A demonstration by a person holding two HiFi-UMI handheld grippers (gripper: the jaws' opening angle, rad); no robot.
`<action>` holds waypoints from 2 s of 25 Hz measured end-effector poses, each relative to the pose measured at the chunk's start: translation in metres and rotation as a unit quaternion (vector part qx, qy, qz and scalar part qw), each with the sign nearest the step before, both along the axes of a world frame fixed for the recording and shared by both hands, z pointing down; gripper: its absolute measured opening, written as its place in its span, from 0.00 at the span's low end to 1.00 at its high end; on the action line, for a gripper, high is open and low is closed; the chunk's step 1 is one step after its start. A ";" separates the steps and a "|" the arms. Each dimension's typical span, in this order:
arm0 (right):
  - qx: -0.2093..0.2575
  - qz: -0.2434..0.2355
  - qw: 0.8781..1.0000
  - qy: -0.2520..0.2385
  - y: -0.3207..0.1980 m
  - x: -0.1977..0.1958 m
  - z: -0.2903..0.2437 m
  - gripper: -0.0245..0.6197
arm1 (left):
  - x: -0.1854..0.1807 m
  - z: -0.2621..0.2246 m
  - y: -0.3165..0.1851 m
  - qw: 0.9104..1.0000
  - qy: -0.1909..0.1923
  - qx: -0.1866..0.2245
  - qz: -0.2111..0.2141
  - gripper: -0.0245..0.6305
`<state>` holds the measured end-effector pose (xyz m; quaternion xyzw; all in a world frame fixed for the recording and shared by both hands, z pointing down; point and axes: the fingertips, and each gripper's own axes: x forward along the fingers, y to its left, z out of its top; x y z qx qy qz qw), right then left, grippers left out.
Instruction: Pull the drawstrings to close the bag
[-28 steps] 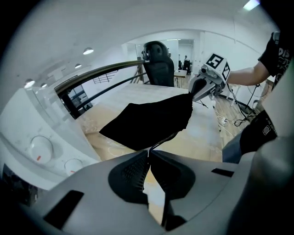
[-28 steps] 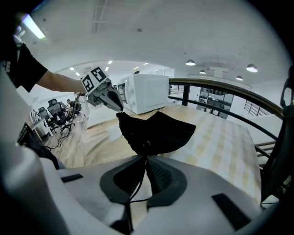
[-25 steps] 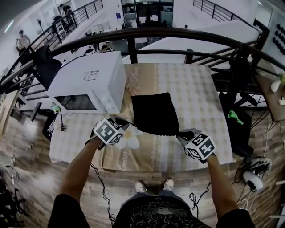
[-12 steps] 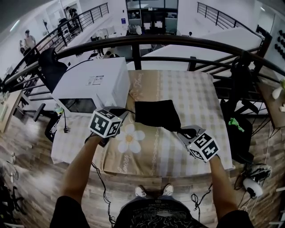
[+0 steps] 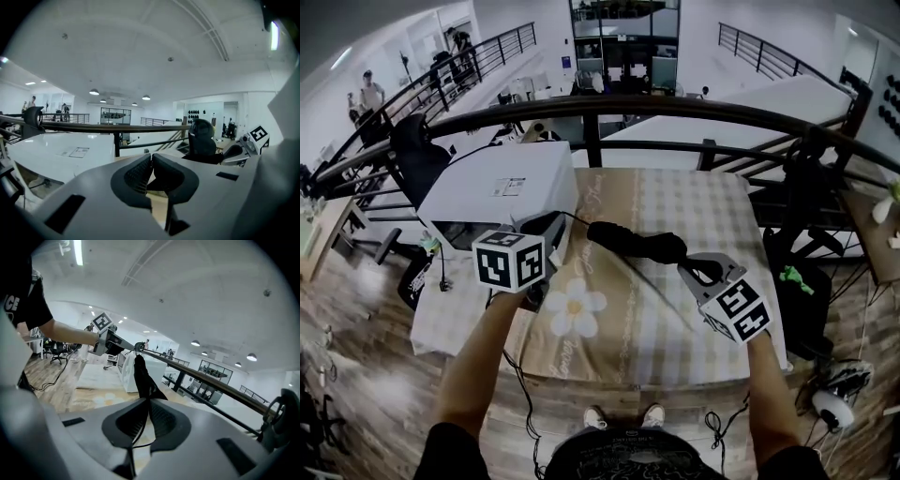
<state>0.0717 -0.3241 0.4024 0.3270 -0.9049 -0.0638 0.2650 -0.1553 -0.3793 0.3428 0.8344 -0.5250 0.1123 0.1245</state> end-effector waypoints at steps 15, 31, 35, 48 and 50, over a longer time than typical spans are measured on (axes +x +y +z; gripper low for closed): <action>0.111 0.052 0.992 -0.026 -0.019 0.001 -0.088 0.10 | -0.012 -0.095 0.017 0.986 0.084 0.117 -0.086 0.10; 0.084 0.060 0.979 -0.175 -0.019 0.009 -0.131 0.07 | -0.029 -0.114 0.026 0.976 0.118 0.139 -0.118 0.10; 0.086 0.065 0.979 -0.173 -0.018 0.009 -0.131 0.07 | -0.028 -0.116 0.026 0.976 0.115 0.141 -0.116 0.10; 0.095 0.103 0.969 -0.202 -0.022 0.020 -0.138 0.07 | -0.031 -0.109 0.028 0.975 0.102 0.147 -0.130 0.10; 0.101 0.112 0.967 -0.205 -0.024 0.022 -0.141 0.07 | -0.034 -0.109 0.028 0.974 0.105 0.147 -0.134 0.10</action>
